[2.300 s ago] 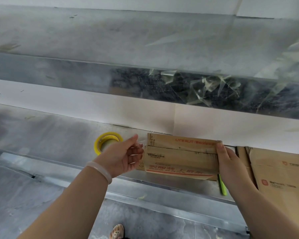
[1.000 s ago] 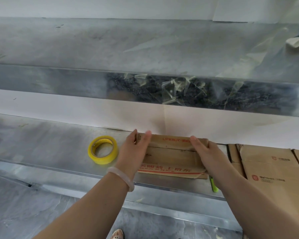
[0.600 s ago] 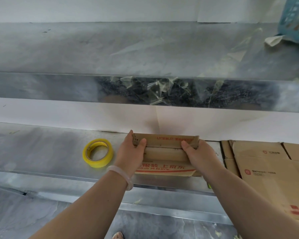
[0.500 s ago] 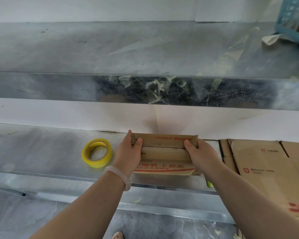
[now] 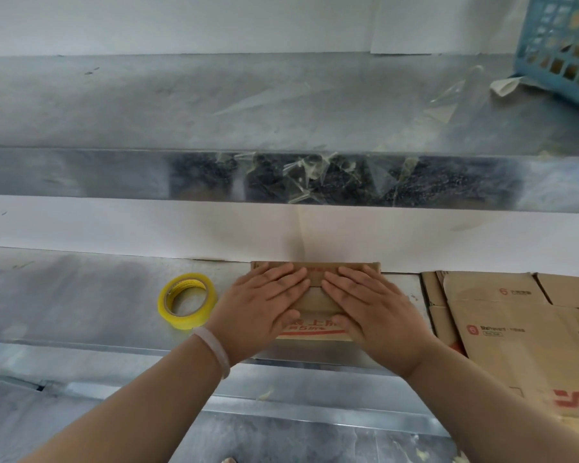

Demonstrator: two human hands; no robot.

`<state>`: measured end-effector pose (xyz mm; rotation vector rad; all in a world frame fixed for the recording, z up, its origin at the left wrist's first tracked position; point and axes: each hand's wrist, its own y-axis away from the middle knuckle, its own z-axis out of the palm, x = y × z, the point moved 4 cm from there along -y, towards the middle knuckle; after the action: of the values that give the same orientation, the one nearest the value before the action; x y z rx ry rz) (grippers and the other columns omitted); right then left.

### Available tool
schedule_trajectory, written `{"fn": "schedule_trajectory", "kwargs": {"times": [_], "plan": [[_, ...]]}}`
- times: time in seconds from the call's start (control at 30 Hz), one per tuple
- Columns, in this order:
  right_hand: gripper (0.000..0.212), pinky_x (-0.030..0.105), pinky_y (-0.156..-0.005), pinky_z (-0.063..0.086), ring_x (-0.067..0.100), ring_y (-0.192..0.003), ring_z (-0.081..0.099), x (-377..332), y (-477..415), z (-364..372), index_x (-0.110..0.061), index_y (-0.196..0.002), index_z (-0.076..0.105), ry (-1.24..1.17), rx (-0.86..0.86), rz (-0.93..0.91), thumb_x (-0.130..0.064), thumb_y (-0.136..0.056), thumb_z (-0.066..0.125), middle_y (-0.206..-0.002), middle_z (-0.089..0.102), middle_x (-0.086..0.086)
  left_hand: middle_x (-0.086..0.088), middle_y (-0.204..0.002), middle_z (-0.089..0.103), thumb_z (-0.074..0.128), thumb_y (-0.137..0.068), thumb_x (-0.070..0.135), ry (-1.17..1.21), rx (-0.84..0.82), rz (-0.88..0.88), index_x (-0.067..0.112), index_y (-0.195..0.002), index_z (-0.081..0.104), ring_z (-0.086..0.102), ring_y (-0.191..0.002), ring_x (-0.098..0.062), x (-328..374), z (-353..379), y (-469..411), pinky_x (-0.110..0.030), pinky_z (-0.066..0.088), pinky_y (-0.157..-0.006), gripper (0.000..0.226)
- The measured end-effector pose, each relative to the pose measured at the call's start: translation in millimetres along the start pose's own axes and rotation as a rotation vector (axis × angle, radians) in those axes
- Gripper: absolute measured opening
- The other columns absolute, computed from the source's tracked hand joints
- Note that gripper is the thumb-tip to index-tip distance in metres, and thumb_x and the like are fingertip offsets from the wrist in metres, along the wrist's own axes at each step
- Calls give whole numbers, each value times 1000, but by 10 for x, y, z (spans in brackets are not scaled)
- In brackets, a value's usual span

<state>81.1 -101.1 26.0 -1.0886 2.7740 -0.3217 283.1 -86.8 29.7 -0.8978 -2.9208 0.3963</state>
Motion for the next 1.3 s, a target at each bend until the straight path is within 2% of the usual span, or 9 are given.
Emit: {"fn": "schedule_trajectory", "kwargs": {"times": [0.17,0.37,0.57,0.67,0.73,0.8,1.03,1.2,1.3], "plan": [[63,38,-117,19,11,-139,39,217,132,-66,-23,-138,54,-35,-88,163,-55,-102,14,-144,51,-7,4,-151,37,27,-100,43,29,-77,-92,18,-144,41,30,-141,-12,-256,4,236,-37,27,-113,52],[61,15,-115,-5,-2,-147,-3,141,167,-13,-21,-155,16,-223,-71,388,-43,-101,35,-160,6,-14,4,-155,24,8,-95,60,302,-23,-254,13,-146,34,15,-145,-6,-225,6,214,-18,7,-117,74],[75,20,-114,14,-3,-141,11,81,278,-74,-27,-156,12,-513,31,613,-38,-96,55,-160,5,-18,13,-143,46,30,-80,65,335,40,-422,24,-132,57,39,-134,-8,-255,-177,118,-22,22,-114,72],[70,27,-109,34,9,-134,37,77,398,-109,-29,-151,28,-609,120,762,-41,-91,63,-152,32,-7,12,-147,40,38,-80,67,217,55,-344,31,-138,48,34,-135,-11,-207,-253,26,-36,28,-114,69],[64,33,-102,46,11,-118,50,54,397,-127,-31,-148,35,-622,118,770,-40,-90,64,-135,50,-6,13,-156,22,34,-80,70,214,-97,-290,38,-149,24,18,-143,-11,-176,-250,-30,-37,16,-117,77],[66,29,-98,46,8,-113,51,2,396,-166,-35,-148,35,-672,143,756,-39,-90,66,-127,52,-10,11,-148,31,39,-77,71,275,-220,-290,40,-150,13,27,-136,-13,-184,-262,-36,-38,21,-116,83],[73,-7,-93,23,-20,-115,35,-349,250,-387,-57,-131,31,-682,290,411,-22,-82,74,-124,39,-38,27,-125,38,79,-65,51,481,-130,-263,45,-148,17,38,-115,2,45,-552,44,-21,34,-98,103],[61,13,-105,36,-4,-131,42,-333,244,-477,-48,-134,45,-750,465,313,-42,-77,64,-137,50,-26,46,-119,33,77,-58,53,546,94,-380,65,-132,22,35,-115,9,230,-614,271,-13,33,-99,93],[55,19,-106,39,3,-131,45,-355,232,-607,-26,-132,54,-679,564,227,-37,-80,66,-137,53,-11,48,-125,31,73,-54,60,569,267,-428,56,-136,24,38,-115,8,421,-586,381,-11,33,-97,95]]}}
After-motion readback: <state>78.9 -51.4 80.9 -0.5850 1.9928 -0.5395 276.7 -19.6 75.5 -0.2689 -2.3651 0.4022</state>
